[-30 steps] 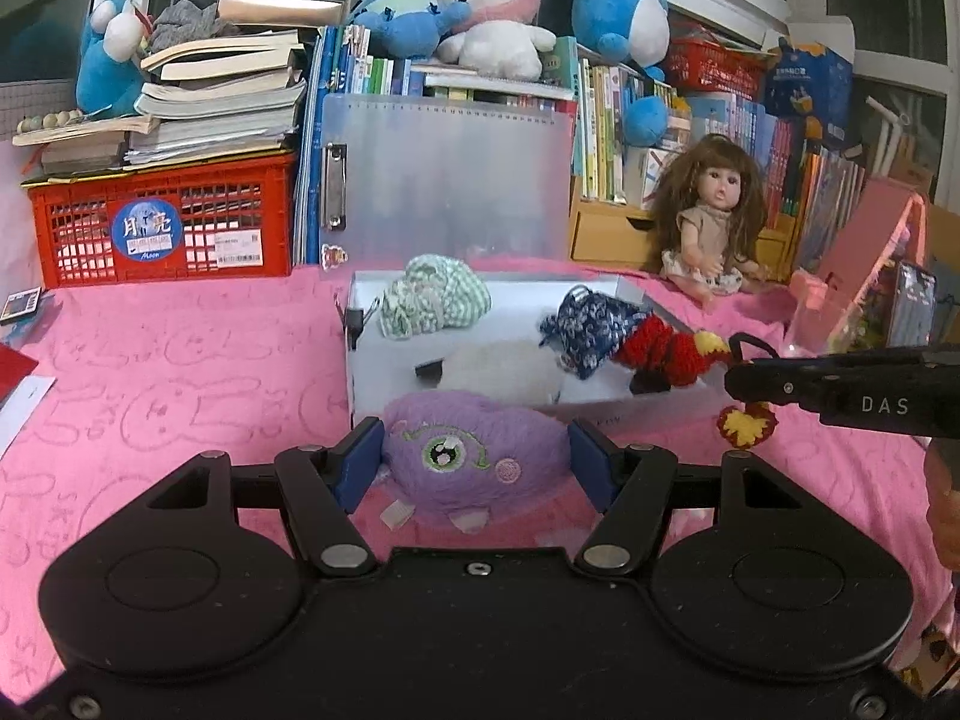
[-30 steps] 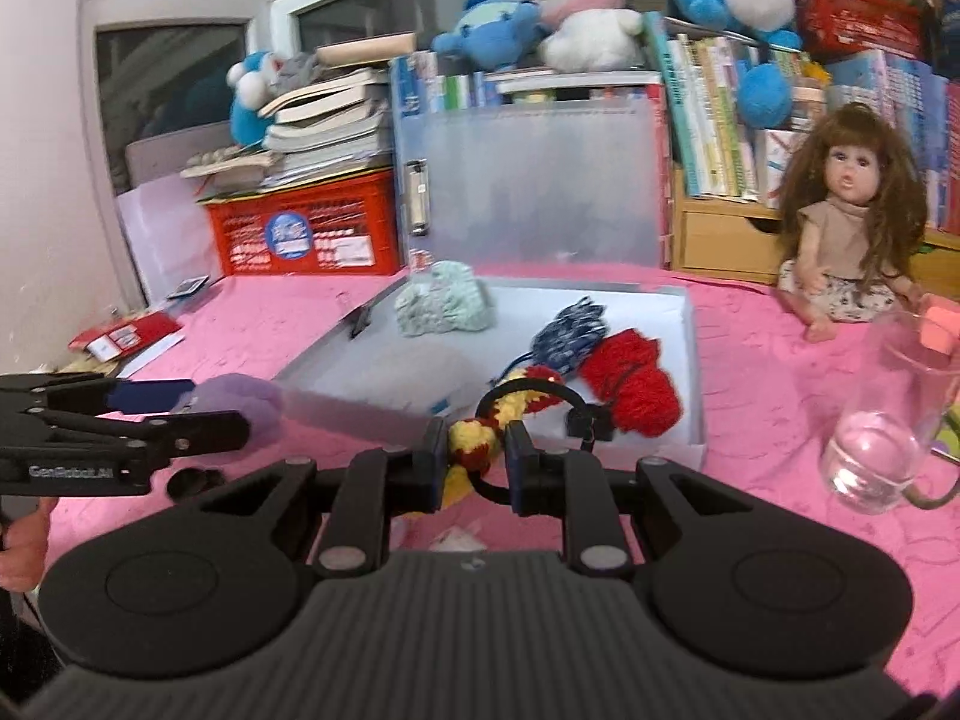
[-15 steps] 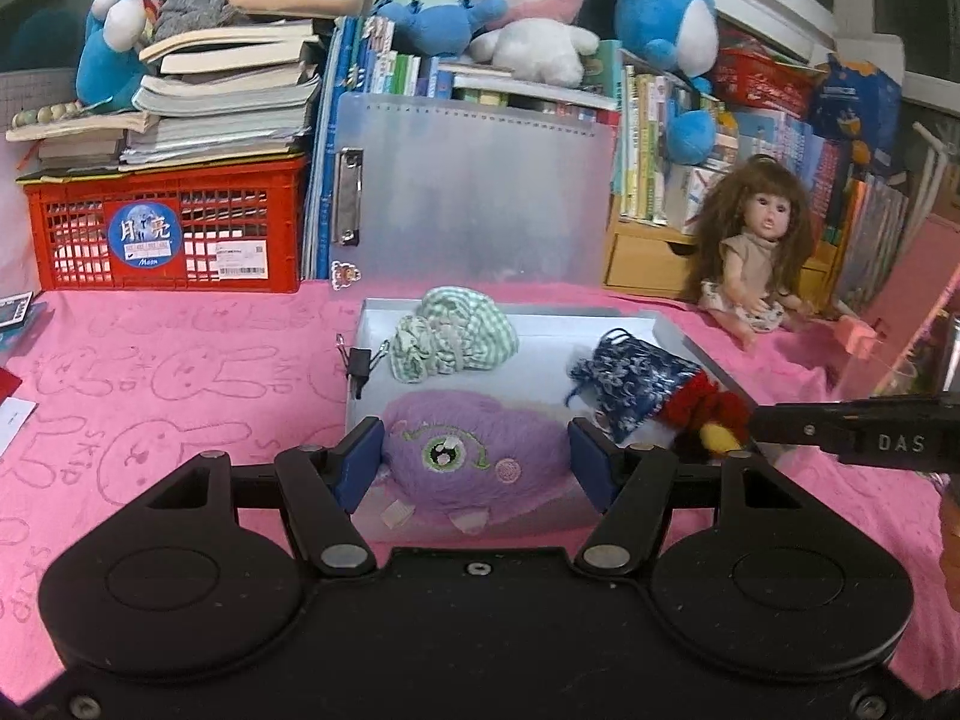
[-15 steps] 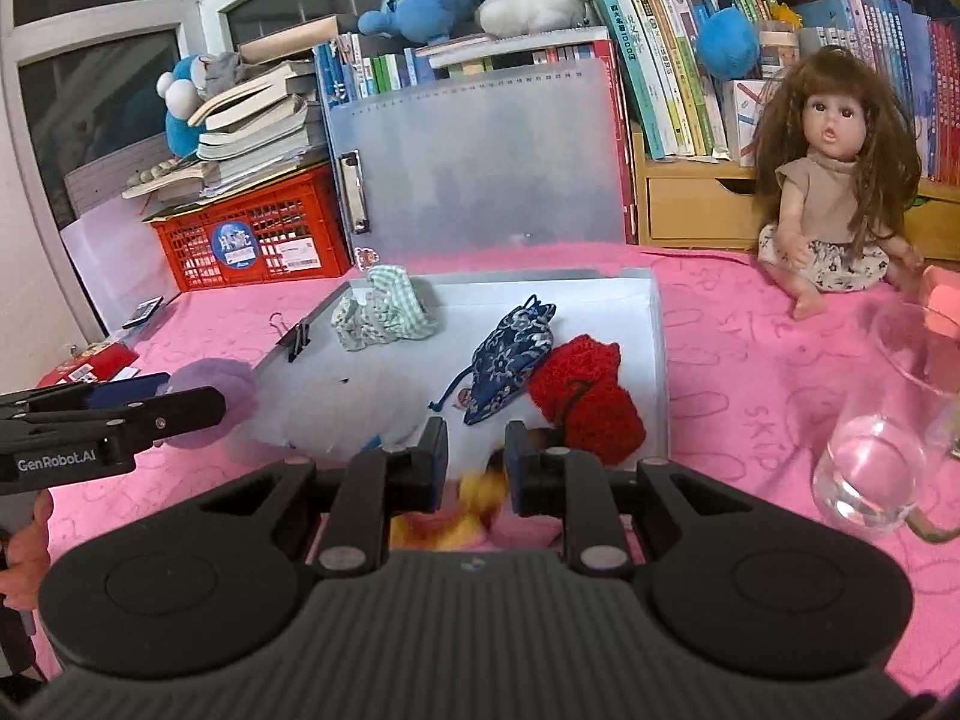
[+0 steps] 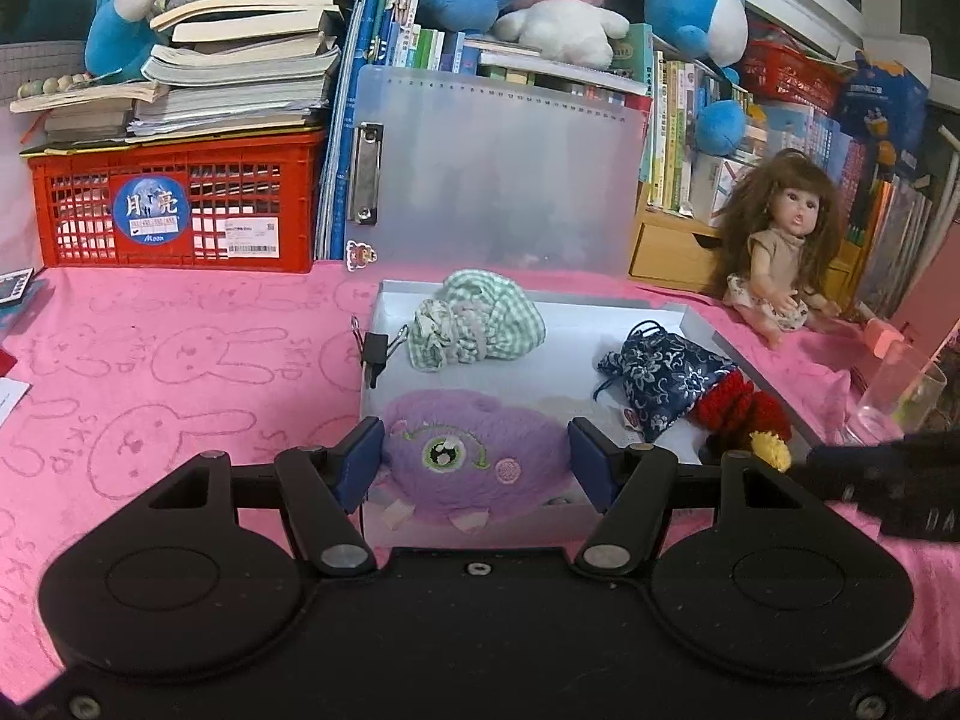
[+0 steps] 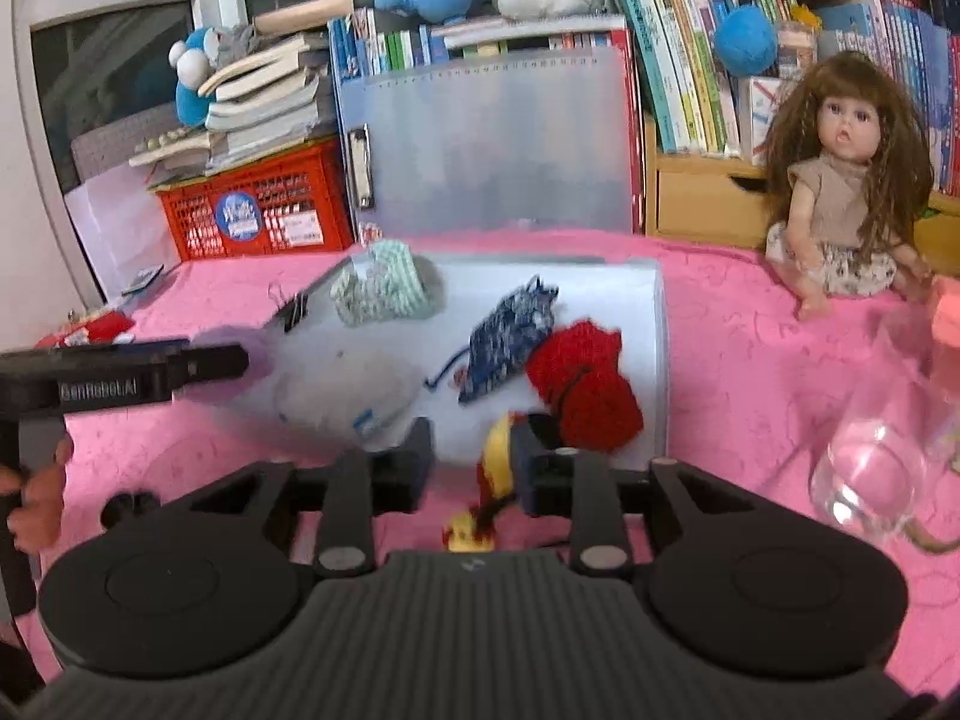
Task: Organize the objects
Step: 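Carry the purple plush and knitted toy over the white box and lower them, then open the left gripper to drop the plush while the right gripper drops the knitted toy, then withdraw both tools and move toward the black lid and white crumpled paper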
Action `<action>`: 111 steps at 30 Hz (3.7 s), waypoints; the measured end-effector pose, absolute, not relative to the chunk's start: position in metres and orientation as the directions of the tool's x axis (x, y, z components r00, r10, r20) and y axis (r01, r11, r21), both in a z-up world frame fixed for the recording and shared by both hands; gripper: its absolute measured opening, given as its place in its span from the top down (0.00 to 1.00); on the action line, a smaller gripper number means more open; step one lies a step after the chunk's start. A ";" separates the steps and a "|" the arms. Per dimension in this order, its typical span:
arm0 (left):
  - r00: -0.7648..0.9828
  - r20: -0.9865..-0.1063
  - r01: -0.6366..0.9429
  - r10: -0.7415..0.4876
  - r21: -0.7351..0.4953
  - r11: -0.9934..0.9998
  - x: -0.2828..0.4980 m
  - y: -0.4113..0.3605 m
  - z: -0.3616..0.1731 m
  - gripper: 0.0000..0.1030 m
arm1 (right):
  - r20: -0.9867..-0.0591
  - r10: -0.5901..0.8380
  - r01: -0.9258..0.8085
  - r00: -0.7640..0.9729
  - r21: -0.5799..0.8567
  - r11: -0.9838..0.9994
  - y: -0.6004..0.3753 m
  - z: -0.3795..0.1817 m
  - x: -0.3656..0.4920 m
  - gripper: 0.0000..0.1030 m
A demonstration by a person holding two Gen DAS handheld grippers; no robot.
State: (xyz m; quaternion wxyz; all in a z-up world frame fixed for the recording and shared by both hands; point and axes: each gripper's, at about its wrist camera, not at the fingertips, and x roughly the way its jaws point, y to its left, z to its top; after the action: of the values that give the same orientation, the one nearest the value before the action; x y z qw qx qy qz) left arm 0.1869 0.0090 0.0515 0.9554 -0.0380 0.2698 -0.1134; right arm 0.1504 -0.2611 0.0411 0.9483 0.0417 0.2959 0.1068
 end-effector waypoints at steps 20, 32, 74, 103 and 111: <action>0.827 -0.505 0.209 -0.247 -0.130 0.969 0.184 0.003 0.051 0.37 | -0.599 0.204 -0.153 0.774 0.135 0.979 -0.249 0.023 0.147 0.78; 0.812 -0.527 0.212 -0.251 -0.135 0.968 0.219 -0.011 0.047 0.37 | -0.611 0.213 -0.124 0.762 0.185 0.975 -0.246 0.038 0.202 0.77; 0.819 -0.516 0.235 -0.251 -0.097 0.967 0.289 -0.039 0.036 0.25 | -0.602 0.222 -0.039 0.767 0.302 0.952 -0.272 0.021 0.271 0.41; 0.839 -0.477 0.277 -0.263 -0.041 0.960 0.115 0.010 0.045 0.12 | -0.478 0.268 -0.209 0.837 0.173 0.962 -0.241 0.028 0.124 0.15; 0.850 -0.473 0.253 -0.231 -0.018 0.967 0.087 0.017 0.035 0.11 | -0.509 0.265 -0.196 0.819 0.185 0.963 -0.245 0.010 0.113 0.15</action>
State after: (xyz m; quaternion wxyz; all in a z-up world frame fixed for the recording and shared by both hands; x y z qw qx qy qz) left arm 0.0874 0.0166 0.0346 0.9616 0.0227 0.2428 -0.1259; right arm 0.1134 -0.2445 0.0100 0.9516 0.0620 0.2755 0.1211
